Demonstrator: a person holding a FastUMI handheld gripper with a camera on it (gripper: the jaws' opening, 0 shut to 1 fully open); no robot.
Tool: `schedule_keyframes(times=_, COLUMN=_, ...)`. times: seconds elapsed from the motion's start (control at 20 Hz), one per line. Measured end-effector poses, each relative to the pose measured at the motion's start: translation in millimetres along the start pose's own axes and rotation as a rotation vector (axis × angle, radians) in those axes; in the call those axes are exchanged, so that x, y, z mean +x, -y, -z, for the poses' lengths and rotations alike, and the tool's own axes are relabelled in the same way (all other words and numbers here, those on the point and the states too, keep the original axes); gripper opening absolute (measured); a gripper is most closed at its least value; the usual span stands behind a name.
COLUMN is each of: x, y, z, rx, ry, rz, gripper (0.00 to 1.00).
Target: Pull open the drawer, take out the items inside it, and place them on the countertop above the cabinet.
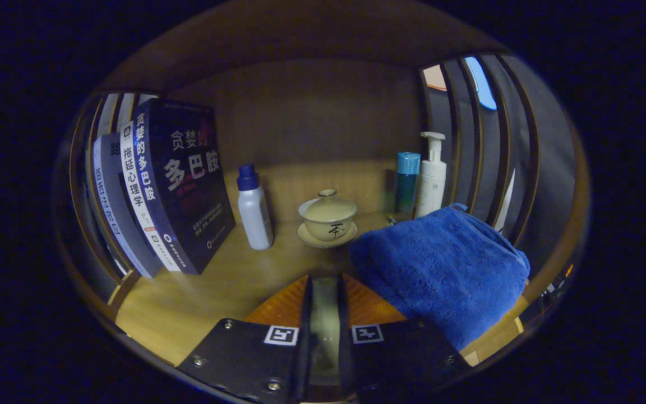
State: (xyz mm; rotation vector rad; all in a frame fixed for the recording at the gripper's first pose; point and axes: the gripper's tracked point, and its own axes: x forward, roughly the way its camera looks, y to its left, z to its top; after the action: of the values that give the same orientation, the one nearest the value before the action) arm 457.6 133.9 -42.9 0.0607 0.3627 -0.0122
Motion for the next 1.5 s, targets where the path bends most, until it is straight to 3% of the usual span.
schedule_keyframes(times=0.2, x=1.6, y=0.6, z=11.1, rx=-0.020, ry=-0.023, rz=0.003, gripper=0.20)
schedule_keyframes(times=0.3, x=3.4, y=1.6, z=6.5, rx=-0.024, ry=0.024, rz=0.006, gripper=0.29)
schedule_keyframes(times=0.65, x=-2.9, y=-1.0, z=6.5, rx=-0.022, ry=0.089, rz=-0.015, gripper=0.34)
schedule_keyframes(times=0.75, x=-6.0, y=3.5, z=5.9, rx=-0.049, ry=0.111, rz=0.010, gripper=0.56)
schedule_keyframes(times=0.95, x=-7.1, y=-2.0, z=6.1, rx=-0.067, ry=0.125, rz=0.006, gripper=0.79)
schedule_keyframes(times=1.2, x=-21.5, y=-2.4, z=-12.3, rx=-0.078, ry=0.201, rz=0.019, gripper=0.86)
schedule_keyframes(times=1.5, x=-91.7, y=6.7, z=-51.6, rx=-0.035, ry=0.362, rz=0.019, gripper=0.92)
